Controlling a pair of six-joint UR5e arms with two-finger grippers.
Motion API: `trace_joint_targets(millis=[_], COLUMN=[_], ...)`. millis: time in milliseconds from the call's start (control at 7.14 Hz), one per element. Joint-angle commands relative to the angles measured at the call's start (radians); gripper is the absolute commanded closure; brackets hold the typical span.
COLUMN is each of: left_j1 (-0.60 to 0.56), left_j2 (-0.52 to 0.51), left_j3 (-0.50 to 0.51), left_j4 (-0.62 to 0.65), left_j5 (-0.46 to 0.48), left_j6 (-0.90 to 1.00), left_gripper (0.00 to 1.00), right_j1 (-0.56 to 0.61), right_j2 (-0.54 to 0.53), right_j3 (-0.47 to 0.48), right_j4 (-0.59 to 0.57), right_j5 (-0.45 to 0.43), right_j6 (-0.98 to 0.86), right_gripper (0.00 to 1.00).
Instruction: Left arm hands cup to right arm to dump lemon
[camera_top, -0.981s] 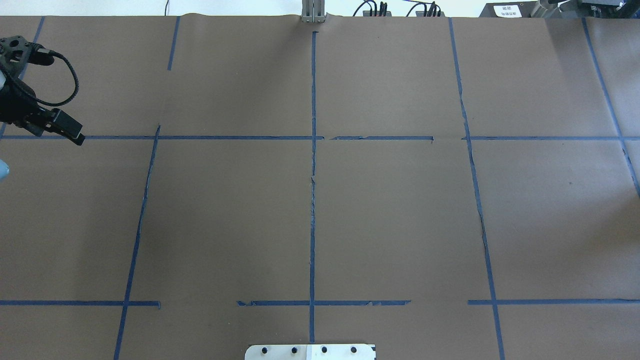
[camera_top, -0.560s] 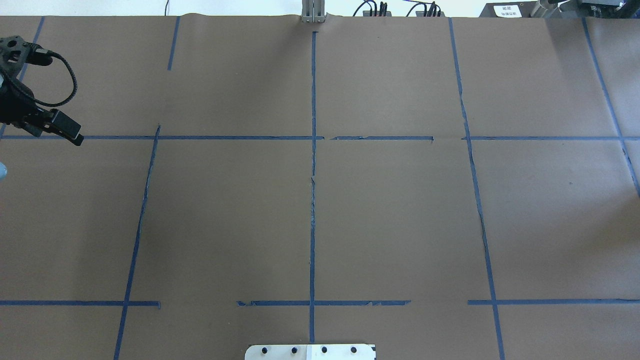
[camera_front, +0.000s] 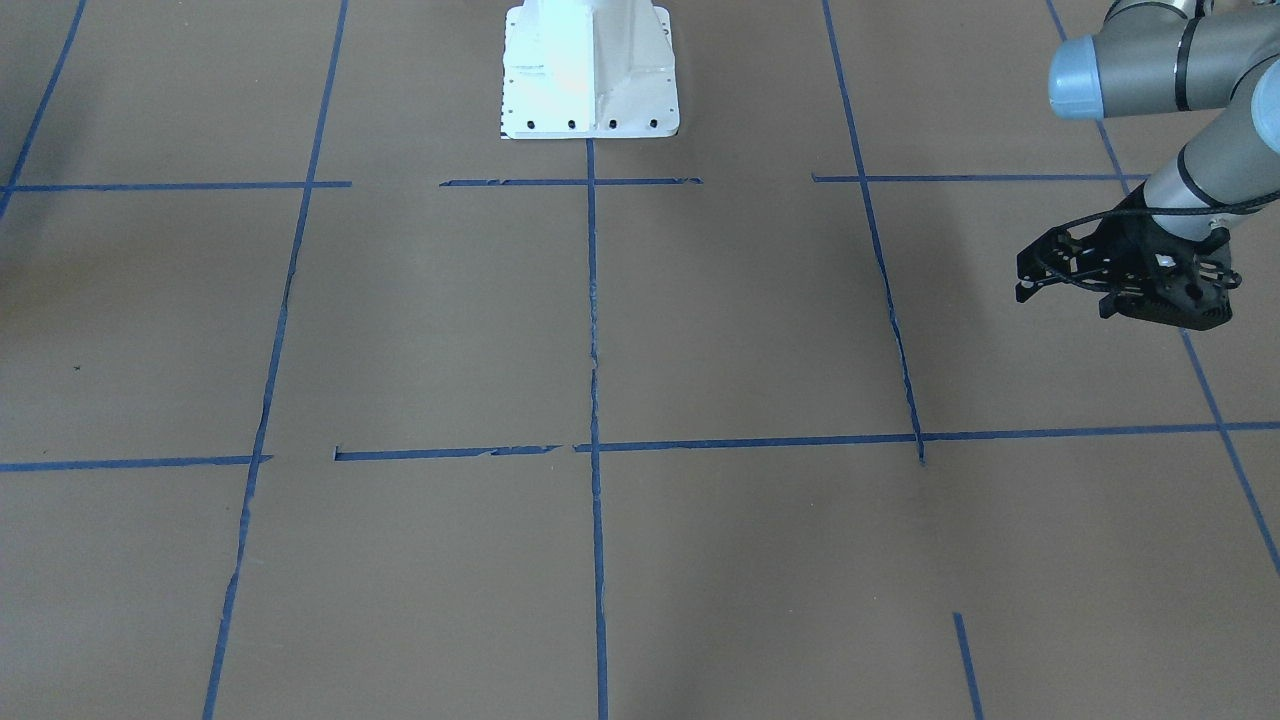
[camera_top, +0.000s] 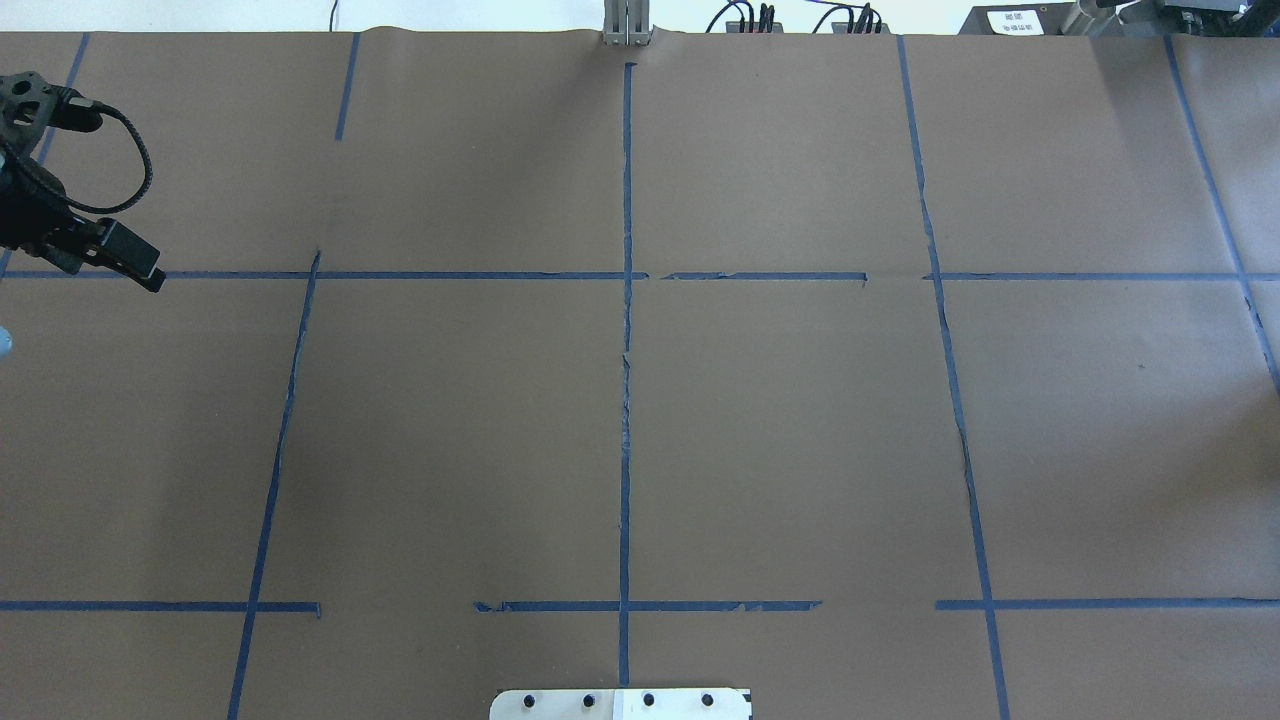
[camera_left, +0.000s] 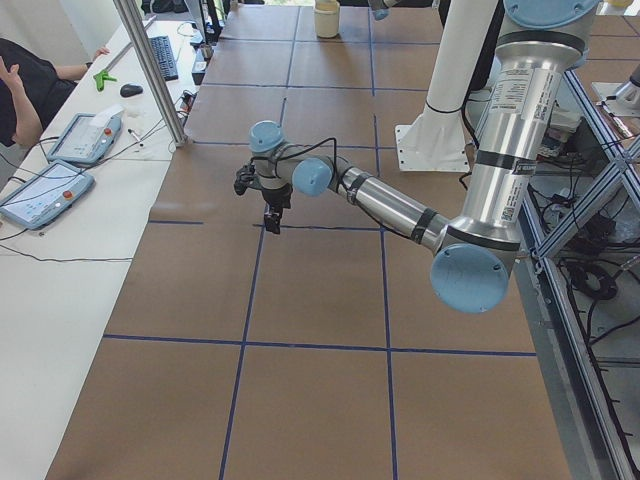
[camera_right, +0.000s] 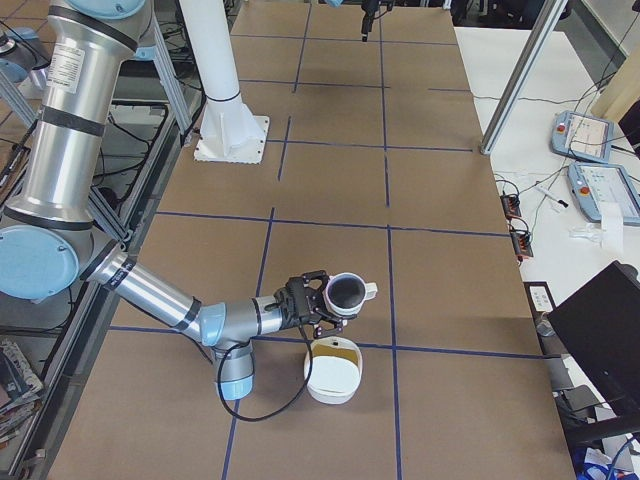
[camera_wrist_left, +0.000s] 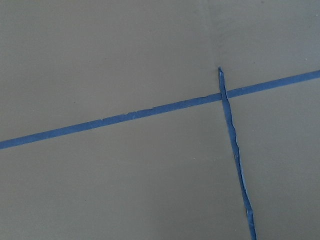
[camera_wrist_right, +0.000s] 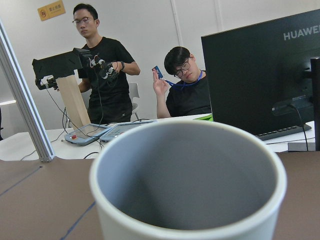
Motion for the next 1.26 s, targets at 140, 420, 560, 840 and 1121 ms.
trace_joint_targets(millis=[140,420,560,840,1121], left_j1=[0.001,0.018,0.053,0.116,0.127], left_j2=[-0.003,-0.038,-0.067,-0.156,-0.243], left_j3=[-0.004,-0.005,-0.007,0.004,0.027], left_j4=[0.001,0.001,0.001,0.004,0.012], left_j5=[-0.001,-0.001,-0.007,-0.007,-0.010], left_j6=[-0.023,-0.129,-0.139,-0.285,-0.310], left_gripper=[0.00,0.00,0.00,0.00,0.00], right_j1=[-0.021,-0.099,-0.149,-0.422,-0.564], right_j2=[0.112,0.253,0.338,0.455,0.594], right_j3=[0.173,0.171,0.170,0.167,0.182], right_j4=[-0.330,-0.475,-0.558,-0.671,-0.857], right_j5=[0.092,0.075,0.056,-0.268,-0.446], right_j6=[-0.140,-0.144,-0.143,-0.147,-0.193], right_gripper=[0.56,0.56,0.57,0.58,0.60])
